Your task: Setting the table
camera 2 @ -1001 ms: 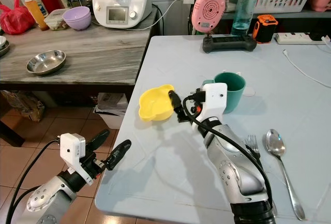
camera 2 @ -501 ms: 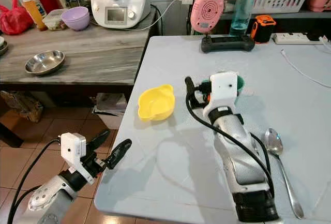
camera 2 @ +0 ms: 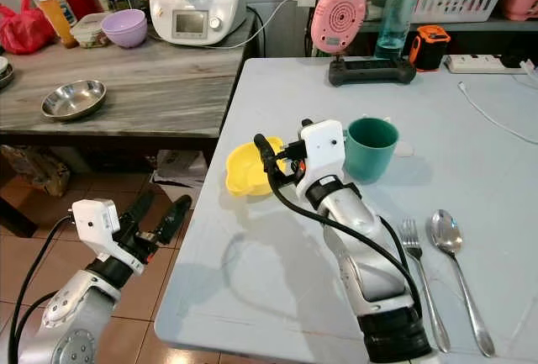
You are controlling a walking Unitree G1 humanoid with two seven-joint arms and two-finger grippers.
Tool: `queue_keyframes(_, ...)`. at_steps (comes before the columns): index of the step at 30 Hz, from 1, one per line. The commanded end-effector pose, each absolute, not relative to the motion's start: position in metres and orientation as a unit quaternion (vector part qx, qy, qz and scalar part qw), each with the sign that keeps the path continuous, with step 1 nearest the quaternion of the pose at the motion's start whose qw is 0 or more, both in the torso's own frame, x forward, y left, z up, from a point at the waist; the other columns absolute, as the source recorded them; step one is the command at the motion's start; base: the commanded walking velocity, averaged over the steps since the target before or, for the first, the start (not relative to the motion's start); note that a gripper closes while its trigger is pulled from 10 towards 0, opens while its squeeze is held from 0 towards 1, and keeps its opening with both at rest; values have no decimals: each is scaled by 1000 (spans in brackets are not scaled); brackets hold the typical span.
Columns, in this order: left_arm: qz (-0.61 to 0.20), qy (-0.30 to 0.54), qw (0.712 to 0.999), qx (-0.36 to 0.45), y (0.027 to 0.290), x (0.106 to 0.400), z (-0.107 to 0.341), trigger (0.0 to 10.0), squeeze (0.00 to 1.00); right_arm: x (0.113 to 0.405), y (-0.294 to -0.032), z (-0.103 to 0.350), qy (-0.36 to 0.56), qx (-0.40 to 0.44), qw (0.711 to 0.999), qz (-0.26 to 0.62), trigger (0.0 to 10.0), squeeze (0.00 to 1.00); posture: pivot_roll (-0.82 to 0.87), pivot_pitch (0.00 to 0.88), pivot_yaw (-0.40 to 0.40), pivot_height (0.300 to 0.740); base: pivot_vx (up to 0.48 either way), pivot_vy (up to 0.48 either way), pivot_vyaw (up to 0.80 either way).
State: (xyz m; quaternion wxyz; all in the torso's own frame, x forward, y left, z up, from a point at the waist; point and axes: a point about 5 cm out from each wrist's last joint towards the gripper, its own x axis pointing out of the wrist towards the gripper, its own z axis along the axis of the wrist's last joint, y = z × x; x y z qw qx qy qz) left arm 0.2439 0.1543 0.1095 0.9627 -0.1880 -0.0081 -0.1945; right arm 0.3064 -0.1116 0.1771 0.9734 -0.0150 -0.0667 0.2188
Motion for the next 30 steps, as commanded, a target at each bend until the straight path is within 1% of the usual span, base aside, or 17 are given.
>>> queue_keyframes(1,-190,-14,963,-191,157,248,114,10000,0,303,-110,179,-73,-18,971,229,10000,1000,-76,75,90,740,0,0,0)
queue_keyframes(7,-225,-17,953,-203,135,271,124,10000,0,285,-117,165,-51,-27,971,233,10000,1000,-111,82,97,740,0,0,0)
queue_keyframes(9,-226,-16,953,-203,134,272,124,10000,0,284,-117,165,-51,-27,970,235,10000,1000,-111,82,97,740,0,0,0)
queue_keyframes(10,-236,-14,950,-205,129,278,125,10000,0,275,-120,162,-44,-29,968,247,10000,914,-131,87,105,740,0,0,0)
queue_keyframes(11,-236,-14,950,-205,129,278,125,10000,0,275,-120,162,-44,-29,968,247,10000,914,-131,87,105,740,0,0,0)
queue_keyframes(12,-240,-13,948,-206,126,281,126,10000,0,271,-122,161,-41,-31,966,252,10000,784,-143,90,108,740,0,0,0)
queue_keyframes(13,-245,-9,947,-210,123,287,127,10000,0,264,-129,158,-33,-40,966,252,10000,388,-158,97,114,740,0,0,0)
queue_keyframes(14,-245,-9,947,-210,123,287,127,10000,0,264,-129,158,-33,-40,966,252,10000,388,-158,97,114,740,0,0,0)
queue_keyframes(15,-248,-3,945,-212,121,292,126,10000,0,260,-136,155,-28,-49,968,244,10000,376,-170,101,118,740,0,0,0)
queue_keyframes(20,-258,21,940,-224,115,301,123,10000,0,250,-141,153,-20,-56,971,232,10000,376,-209,113,135,740,0,0,0)
queue_keyframes(22,-267,49,941,-202,110,304,118,10000,0,244,-141,152,-14,-61,970,234,10000,376,-219,115,140,740,0,0,0)
queue_keyframes(28,-259,59,942,-206,106,311,116,10000,0,236,-137,150,-4,-61,965,256,10000,369,-236,121,148,740,0,0,0)
queue_keyframes(30,-250,65,946,-195,105,315,116,10000,0,234,-138,148,1,-63,963,263,10000,365,-235,125,152,740,0,0,0)
